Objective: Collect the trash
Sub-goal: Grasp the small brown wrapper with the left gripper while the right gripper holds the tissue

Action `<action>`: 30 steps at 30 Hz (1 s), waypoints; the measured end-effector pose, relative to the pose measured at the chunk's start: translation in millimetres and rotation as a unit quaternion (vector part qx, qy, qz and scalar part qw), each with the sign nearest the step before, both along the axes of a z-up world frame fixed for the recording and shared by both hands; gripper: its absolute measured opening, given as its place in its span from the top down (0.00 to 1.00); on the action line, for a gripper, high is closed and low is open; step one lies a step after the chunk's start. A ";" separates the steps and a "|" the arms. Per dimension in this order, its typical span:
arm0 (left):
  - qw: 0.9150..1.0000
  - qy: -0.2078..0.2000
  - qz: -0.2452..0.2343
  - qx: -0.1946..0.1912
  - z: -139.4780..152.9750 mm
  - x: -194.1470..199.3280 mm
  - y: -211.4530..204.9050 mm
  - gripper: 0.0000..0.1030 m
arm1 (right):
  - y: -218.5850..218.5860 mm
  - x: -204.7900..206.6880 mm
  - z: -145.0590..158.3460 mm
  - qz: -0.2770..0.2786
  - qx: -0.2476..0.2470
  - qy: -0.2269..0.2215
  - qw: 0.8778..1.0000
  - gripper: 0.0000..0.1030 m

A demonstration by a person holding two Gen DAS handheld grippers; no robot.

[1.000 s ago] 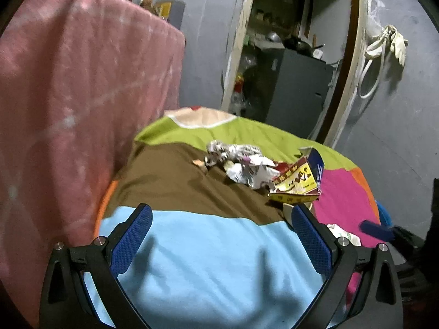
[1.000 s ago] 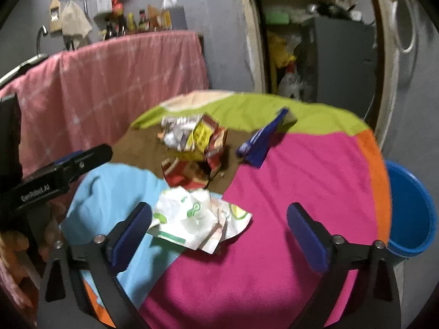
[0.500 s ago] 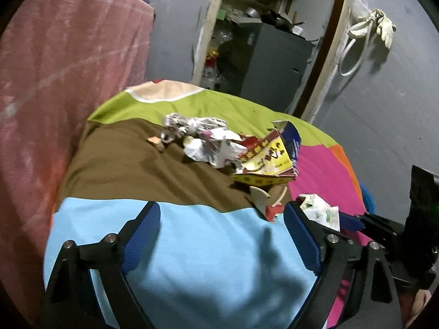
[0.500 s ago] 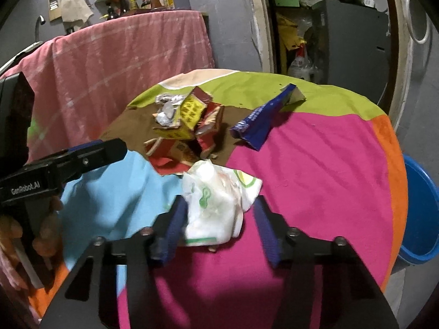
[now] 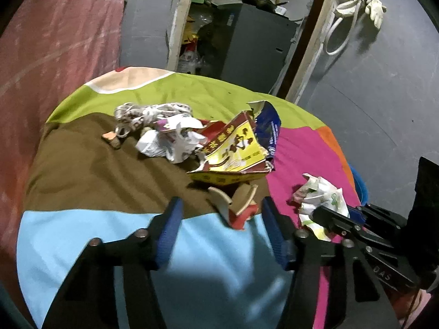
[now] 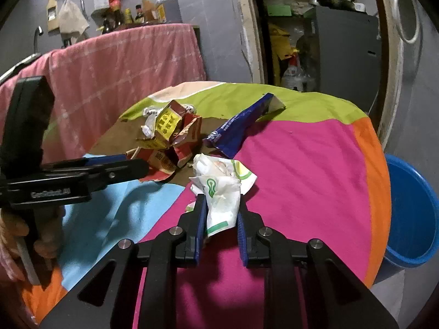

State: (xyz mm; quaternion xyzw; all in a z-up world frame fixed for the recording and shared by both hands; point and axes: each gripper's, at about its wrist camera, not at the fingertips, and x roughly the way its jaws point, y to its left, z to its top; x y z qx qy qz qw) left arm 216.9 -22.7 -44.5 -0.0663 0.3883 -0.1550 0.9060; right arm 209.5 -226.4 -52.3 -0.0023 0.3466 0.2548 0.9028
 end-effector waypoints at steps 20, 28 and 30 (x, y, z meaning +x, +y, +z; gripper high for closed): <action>0.999 0.015 0.035 -0.009 5.2 -34.3 -3.8 0.96 | -17.5 -37.2 7.6 -0.011 0.018 -0.024 0.999 0.88; 0.998 0.038 0.030 -0.028 8.8 -61.7 -5.3 0.96 | -26.7 -54.8 12.6 -0.015 0.032 -0.024 0.999 0.88; 0.998 0.044 0.025 -0.033 9.2 -66.4 -6.7 0.96 | -29.3 -58.6 12.6 -0.018 0.035 -0.022 0.999 0.88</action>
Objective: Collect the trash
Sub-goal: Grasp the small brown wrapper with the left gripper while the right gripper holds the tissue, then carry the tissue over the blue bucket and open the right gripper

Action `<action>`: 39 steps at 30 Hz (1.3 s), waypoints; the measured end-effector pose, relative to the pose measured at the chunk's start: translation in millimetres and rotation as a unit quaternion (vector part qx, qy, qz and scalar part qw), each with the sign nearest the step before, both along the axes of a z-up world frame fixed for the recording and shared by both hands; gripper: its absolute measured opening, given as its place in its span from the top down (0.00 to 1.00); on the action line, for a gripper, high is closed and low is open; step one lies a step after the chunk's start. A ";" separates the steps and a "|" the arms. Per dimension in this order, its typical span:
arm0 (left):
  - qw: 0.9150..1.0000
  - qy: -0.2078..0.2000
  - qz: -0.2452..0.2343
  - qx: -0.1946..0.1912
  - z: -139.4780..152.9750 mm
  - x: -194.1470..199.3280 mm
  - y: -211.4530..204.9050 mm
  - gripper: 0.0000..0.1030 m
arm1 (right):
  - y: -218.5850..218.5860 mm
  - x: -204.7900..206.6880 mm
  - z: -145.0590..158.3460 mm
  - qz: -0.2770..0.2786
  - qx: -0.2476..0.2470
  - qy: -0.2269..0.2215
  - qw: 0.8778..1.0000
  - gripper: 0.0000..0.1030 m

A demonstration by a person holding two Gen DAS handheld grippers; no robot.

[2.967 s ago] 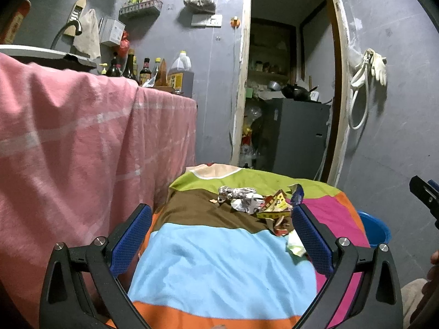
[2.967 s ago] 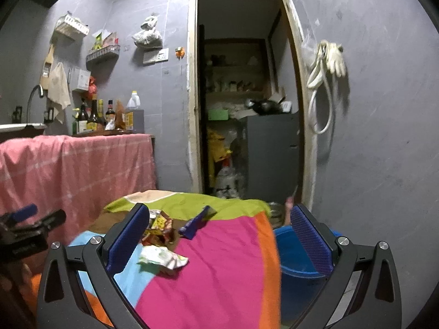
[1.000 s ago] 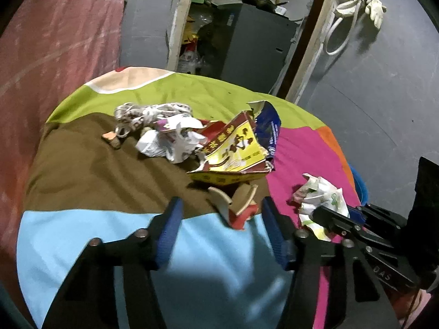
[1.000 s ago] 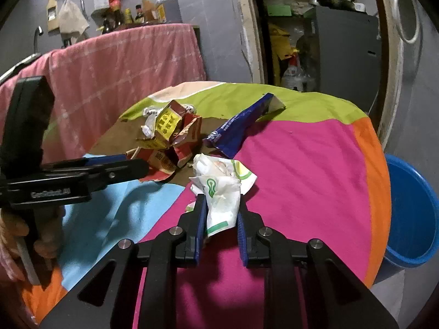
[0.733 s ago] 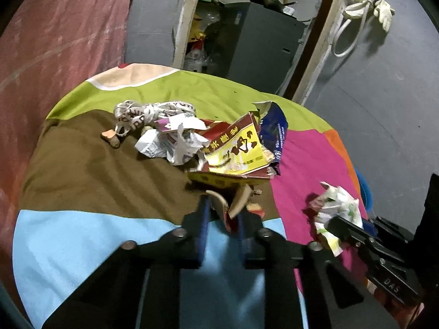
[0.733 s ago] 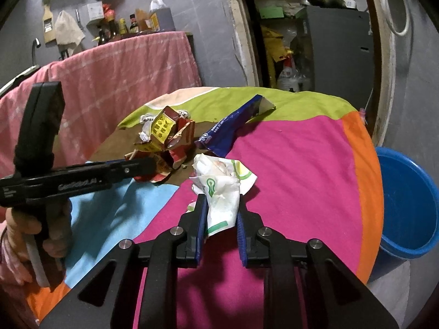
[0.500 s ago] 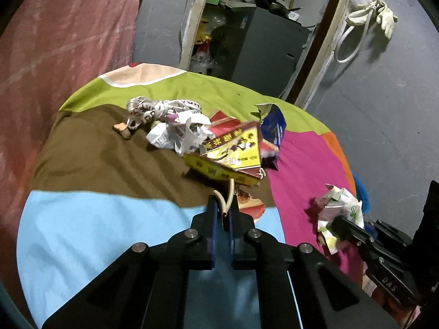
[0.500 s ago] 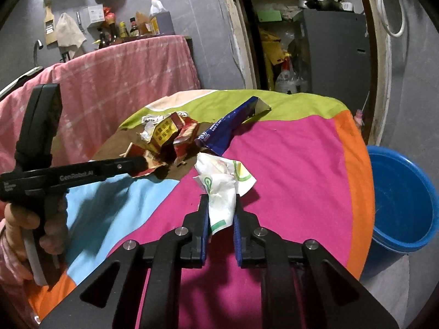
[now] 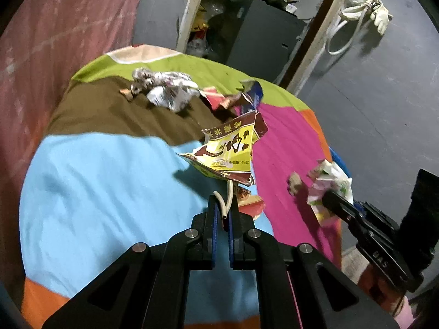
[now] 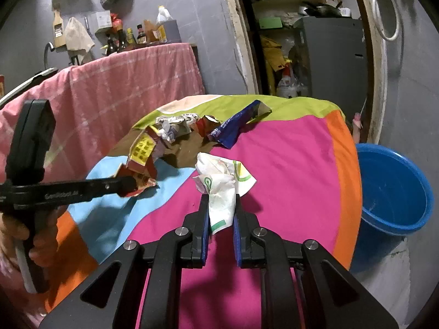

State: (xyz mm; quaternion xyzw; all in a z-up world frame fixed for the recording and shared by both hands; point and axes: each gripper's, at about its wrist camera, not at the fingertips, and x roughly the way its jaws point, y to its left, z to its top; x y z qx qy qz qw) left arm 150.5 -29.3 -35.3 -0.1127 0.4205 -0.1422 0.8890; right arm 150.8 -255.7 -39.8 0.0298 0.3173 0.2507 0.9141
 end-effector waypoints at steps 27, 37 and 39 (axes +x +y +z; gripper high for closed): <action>0.995 -0.096 -0.017 -0.022 46.5 -18.6 -27.6 0.96 | -33.8 -28.6 35.0 -0.034 0.050 -0.064 0.996 0.88; 0.993 -0.112 -0.014 -0.019 49.4 -7.2 -37.7 0.96 | -45.2 -27.5 42.8 -0.048 0.057 -0.078 0.994 0.88; 0.992 -0.120 -0.013 -0.023 51.2 -7.7 -38.4 0.96 | -47.5 -28.7 43.5 -0.050 0.058 -0.082 0.994 0.88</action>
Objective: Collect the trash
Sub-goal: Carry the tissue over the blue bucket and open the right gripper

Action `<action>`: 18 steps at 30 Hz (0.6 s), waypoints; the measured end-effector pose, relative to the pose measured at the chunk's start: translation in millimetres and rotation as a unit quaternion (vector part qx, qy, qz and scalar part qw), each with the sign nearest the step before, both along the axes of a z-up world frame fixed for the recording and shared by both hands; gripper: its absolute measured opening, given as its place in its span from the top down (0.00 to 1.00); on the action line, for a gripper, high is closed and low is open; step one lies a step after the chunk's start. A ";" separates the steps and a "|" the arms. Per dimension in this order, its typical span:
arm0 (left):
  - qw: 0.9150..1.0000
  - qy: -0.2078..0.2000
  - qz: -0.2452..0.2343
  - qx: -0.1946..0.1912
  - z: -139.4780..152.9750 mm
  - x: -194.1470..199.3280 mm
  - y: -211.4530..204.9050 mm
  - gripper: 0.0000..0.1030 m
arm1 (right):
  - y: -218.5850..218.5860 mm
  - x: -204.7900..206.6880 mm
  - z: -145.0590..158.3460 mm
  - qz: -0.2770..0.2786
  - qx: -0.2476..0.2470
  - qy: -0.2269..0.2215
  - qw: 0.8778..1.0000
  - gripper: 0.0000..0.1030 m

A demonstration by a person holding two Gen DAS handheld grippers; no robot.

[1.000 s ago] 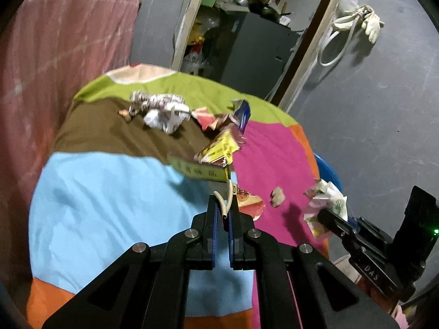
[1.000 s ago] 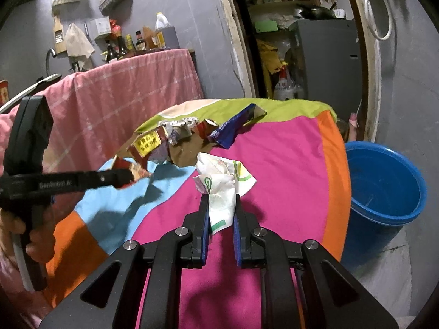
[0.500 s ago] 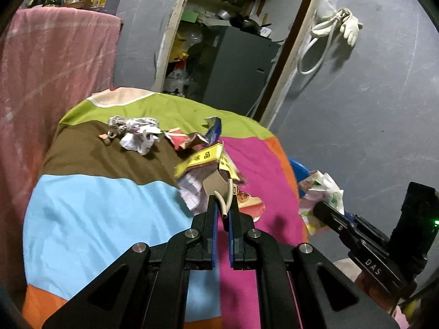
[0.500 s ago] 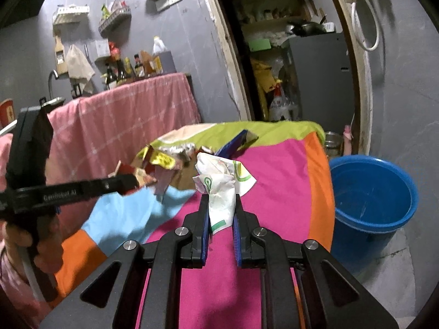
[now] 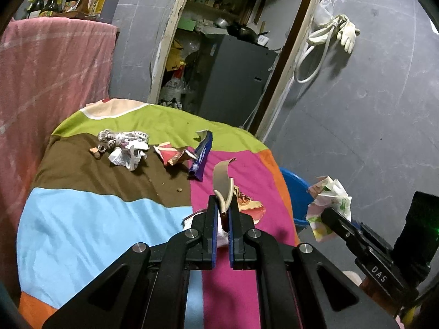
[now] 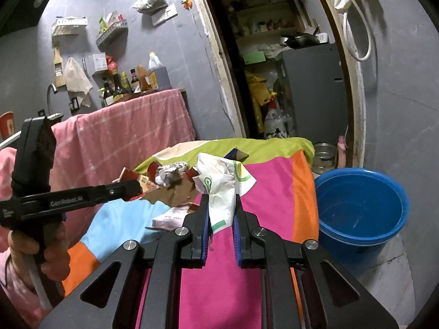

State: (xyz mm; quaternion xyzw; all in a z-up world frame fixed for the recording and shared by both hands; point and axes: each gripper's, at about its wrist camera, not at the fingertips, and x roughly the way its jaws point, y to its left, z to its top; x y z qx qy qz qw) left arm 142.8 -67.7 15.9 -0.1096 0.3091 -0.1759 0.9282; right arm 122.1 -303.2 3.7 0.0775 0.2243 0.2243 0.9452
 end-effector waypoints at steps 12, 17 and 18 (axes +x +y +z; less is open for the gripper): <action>0.989 -0.144 -0.007 0.000 37.3 -13.0 -50.2 0.96 | -33.4 -14.3 49.0 -0.061 -0.012 -0.112 0.992 0.87; 0.974 -0.225 -0.004 -0.010 59.5 -17.6 -83.9 0.96 | -50.4 -18.0 69.7 -0.092 -0.028 -0.170 0.981 0.87; 0.970 -0.242 -0.003 -0.013 62.8 -17.4 -92.6 0.96 | -54.1 -17.9 73.1 -0.100 -0.031 -0.182 0.978 0.87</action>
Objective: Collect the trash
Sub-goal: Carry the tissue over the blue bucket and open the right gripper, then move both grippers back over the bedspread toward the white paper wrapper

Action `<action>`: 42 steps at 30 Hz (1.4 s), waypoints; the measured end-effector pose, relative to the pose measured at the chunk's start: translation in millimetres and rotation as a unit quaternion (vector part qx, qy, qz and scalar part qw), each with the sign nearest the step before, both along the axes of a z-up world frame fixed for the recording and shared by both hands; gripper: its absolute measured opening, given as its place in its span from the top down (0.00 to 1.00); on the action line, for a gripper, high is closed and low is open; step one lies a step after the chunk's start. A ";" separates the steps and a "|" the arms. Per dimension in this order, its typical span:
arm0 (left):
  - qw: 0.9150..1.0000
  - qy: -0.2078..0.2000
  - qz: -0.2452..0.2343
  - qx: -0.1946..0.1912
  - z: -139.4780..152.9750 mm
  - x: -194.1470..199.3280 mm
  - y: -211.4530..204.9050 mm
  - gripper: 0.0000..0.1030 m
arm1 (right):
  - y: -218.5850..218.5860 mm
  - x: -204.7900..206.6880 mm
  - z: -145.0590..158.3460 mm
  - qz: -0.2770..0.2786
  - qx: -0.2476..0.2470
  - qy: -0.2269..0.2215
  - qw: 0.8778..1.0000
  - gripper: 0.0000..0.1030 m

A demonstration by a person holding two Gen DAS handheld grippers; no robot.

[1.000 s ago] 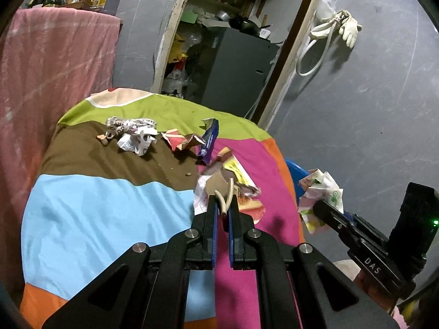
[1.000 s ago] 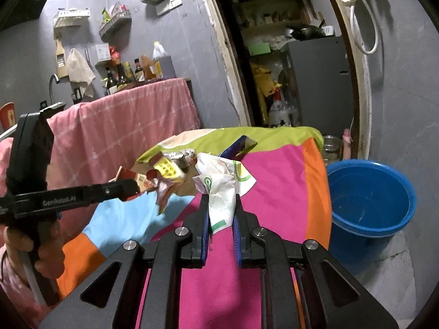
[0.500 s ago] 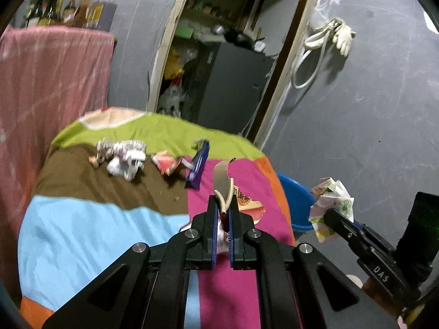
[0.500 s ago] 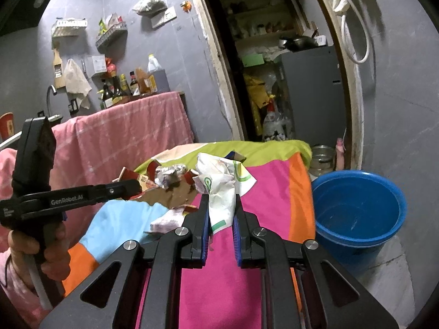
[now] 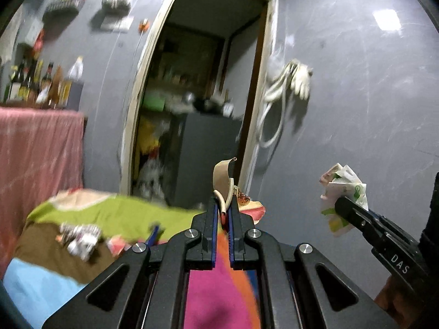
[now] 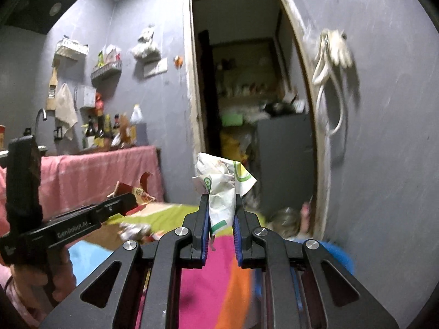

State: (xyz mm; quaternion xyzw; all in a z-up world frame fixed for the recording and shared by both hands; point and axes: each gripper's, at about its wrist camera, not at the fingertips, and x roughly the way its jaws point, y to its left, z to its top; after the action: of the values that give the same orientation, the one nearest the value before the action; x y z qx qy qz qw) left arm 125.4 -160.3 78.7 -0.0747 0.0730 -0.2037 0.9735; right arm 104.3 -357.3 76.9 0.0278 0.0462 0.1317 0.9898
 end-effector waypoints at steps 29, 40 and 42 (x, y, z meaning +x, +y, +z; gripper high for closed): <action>0.990 0.133 -0.023 0.042 -72.3 142.0 -130.2 0.93 | -101.3 104.1 -68.1 -0.097 -0.006 0.044 0.994 0.86; 0.974 0.220 -0.027 0.044 -92.6 163.4 -132.5 0.67 | -114.0 131.0 -95.8 -0.084 0.025 0.119 0.989 0.71; 0.974 0.221 -0.024 0.033 -87.3 162.8 -125.2 0.62 | -115.6 131.8 -94.5 -0.086 0.027 0.121 0.989 0.70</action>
State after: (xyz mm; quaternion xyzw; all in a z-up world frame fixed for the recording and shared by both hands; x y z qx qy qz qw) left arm 288.1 -285.5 -8.6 -0.0843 0.2950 -0.2032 0.9298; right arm 236.1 -472.9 -17.7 0.0744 0.1591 0.0433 0.9835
